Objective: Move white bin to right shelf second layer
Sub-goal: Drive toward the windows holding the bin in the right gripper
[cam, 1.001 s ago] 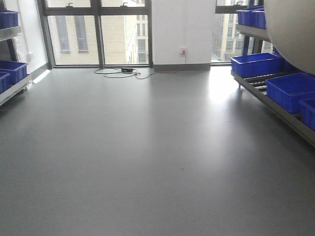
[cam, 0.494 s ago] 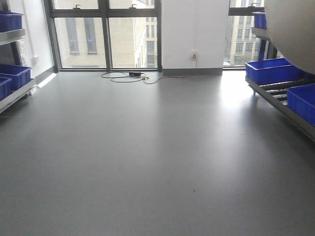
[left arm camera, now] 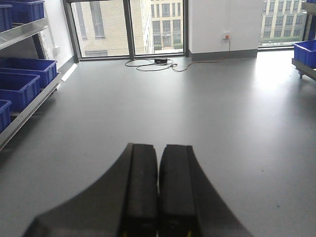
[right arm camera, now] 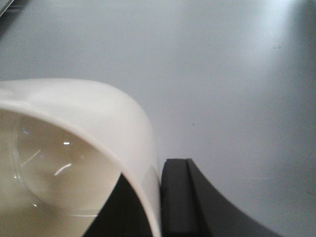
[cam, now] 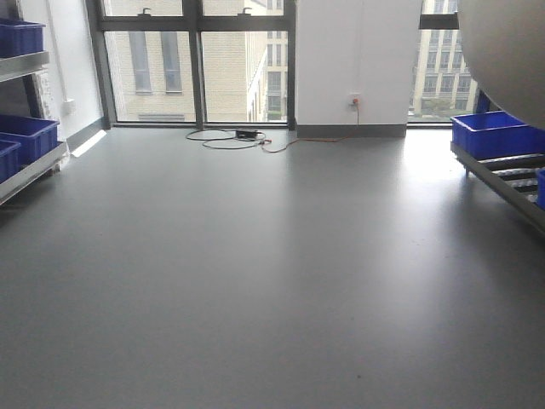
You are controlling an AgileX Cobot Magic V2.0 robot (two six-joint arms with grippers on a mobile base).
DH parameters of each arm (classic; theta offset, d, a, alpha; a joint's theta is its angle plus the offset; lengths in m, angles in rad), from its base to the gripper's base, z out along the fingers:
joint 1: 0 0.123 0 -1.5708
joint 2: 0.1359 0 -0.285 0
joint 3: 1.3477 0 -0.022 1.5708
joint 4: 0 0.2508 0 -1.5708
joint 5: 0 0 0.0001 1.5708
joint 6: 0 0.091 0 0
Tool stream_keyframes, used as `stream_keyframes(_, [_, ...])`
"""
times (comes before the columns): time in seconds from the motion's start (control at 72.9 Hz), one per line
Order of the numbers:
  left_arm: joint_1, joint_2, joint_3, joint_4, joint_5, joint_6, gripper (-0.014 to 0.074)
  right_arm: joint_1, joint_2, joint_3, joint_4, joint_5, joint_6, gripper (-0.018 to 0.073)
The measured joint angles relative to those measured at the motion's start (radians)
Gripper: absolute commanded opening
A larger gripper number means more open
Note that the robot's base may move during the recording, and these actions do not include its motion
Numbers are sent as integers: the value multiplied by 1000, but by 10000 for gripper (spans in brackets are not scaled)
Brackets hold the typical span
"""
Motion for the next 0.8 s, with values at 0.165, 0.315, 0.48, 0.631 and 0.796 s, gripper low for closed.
stream_keyframes(0.165, [0, 0, 0, 0, 0, 0, 85, 0, 0, 0, 0, 0, 0, 55])
stream_keyframes(0.315, [0, 0, 0, 0, 0, 0, 85, 0, 0, 0, 0, 0, 0, 55])
stream_keyframes(0.48, [0, 0, 0, 0, 0, 0, 85, 0, 0, 0, 0, 0, 0, 55])
stream_keyframes(0.631, [0, 0, 0, 0, 0, 0, 85, 0, 0, 0, 0, 0, 0, 55])
stream_keyframes(0.796, [0, 0, 0, 0, 0, 0, 85, 0, 0, 0, 0, 0, 0, 55])
